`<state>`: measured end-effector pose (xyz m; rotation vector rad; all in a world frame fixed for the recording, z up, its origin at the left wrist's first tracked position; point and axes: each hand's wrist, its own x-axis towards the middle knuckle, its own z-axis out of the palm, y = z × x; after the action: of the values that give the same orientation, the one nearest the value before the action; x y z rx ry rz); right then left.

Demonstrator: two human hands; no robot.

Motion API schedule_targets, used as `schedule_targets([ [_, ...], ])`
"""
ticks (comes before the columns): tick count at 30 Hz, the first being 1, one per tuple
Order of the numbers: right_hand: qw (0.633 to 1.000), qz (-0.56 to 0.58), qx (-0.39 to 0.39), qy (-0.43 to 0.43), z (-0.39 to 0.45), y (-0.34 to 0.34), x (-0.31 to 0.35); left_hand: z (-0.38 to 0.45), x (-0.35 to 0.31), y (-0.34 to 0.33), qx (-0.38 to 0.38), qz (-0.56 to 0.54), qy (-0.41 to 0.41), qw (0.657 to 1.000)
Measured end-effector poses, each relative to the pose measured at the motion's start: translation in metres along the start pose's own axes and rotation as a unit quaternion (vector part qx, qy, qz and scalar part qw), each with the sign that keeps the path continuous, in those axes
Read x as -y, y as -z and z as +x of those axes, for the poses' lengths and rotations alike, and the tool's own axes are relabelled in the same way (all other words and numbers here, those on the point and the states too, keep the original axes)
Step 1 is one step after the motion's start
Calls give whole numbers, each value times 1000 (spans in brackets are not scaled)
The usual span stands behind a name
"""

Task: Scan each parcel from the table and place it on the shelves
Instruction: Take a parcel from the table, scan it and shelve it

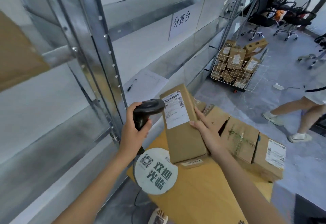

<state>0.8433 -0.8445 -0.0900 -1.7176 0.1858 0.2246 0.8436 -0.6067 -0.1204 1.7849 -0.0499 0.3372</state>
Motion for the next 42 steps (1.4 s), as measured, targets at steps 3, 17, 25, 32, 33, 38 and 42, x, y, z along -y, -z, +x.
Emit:
schedule_targets([
  [3,998,65,13,-6,-16,-17,-12,-35,-1,10,-73,-46,52,995],
  [17,979,110,173,-19,-139,-49,-58,-218,-47,22,-293,-118,113,942],
  [25,958,134,252,-15,-167,-73,-62,-262,-83,40,-337,-90,96,932],
  [32,920,139,364,-51,-198,-158,-62,-312,-102,101,-430,-38,111,895],
  [33,911,133,387,-46,-207,-174,-62,-323,-106,115,-444,-35,115,888],
  [38,875,118,467,-33,-267,-252,-56,-383,-124,189,-517,-28,119,847],
  [42,848,116,514,-55,-323,-311,-52,-438,-133,245,-553,-17,110,826],
])
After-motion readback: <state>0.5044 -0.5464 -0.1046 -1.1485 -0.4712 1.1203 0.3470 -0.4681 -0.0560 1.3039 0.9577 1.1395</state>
